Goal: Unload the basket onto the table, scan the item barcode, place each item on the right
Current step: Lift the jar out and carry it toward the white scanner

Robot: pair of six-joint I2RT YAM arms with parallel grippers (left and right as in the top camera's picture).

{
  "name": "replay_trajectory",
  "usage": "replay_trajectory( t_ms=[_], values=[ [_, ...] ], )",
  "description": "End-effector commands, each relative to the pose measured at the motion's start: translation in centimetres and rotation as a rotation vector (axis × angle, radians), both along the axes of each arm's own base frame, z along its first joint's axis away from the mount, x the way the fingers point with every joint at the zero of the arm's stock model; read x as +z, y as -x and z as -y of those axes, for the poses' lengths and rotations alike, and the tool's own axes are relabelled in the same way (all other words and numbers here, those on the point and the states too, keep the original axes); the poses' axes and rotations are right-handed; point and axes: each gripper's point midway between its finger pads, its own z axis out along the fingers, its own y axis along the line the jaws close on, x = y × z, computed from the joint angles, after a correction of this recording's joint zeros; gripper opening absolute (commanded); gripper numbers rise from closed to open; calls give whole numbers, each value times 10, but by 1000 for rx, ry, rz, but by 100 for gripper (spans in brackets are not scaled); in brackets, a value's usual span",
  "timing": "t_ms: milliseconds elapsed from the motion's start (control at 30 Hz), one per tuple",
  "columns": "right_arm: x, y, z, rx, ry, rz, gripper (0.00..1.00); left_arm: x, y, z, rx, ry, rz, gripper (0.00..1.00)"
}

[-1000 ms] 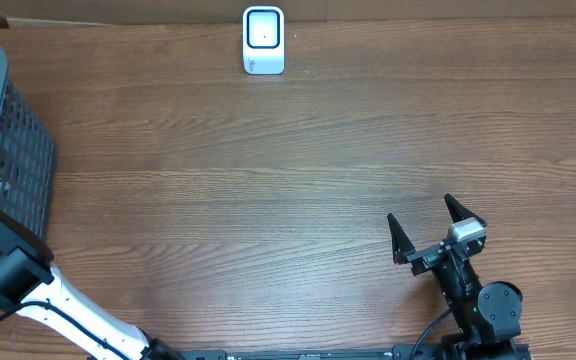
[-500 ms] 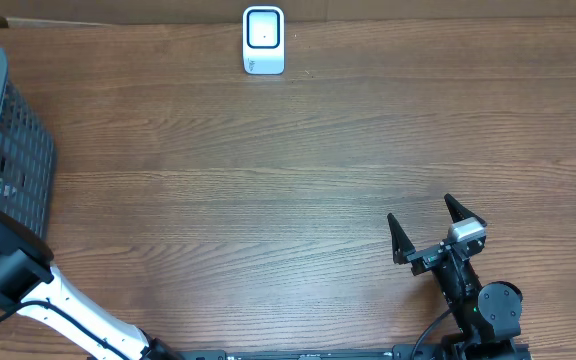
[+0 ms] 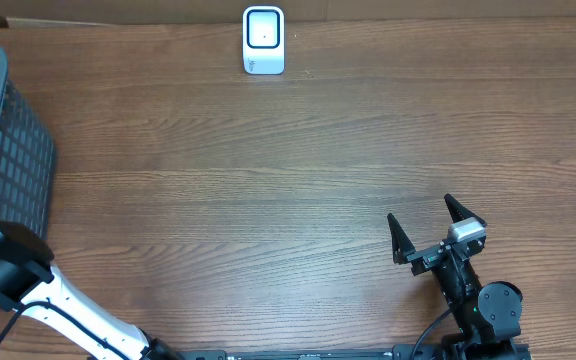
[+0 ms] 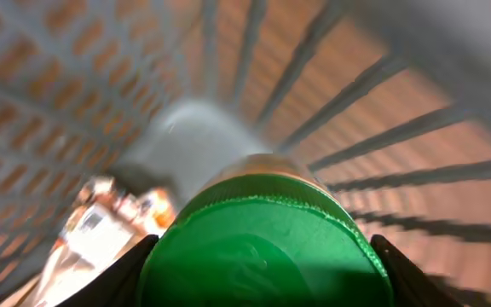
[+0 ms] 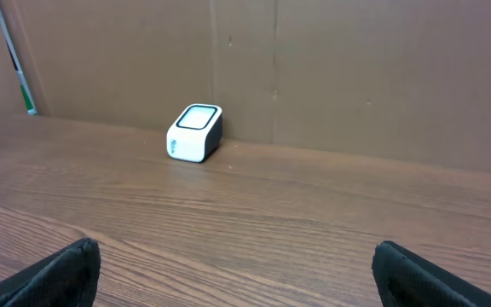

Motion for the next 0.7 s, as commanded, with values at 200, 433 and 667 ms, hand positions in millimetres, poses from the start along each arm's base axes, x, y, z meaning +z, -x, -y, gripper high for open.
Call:
replay_trajectory(
  t_ms=[200,433,667],
  values=[
    [-2,0,-2,8,-5,3,100,166,-25,104,-205,-56,461,36],
    [-2,0,-2,8,-5,3,100,182,-24,197,-389,-23,446,36],
    [-2,0,-2,8,-5,3,100,134,-33,280,-600,69,263,37]
  ],
)
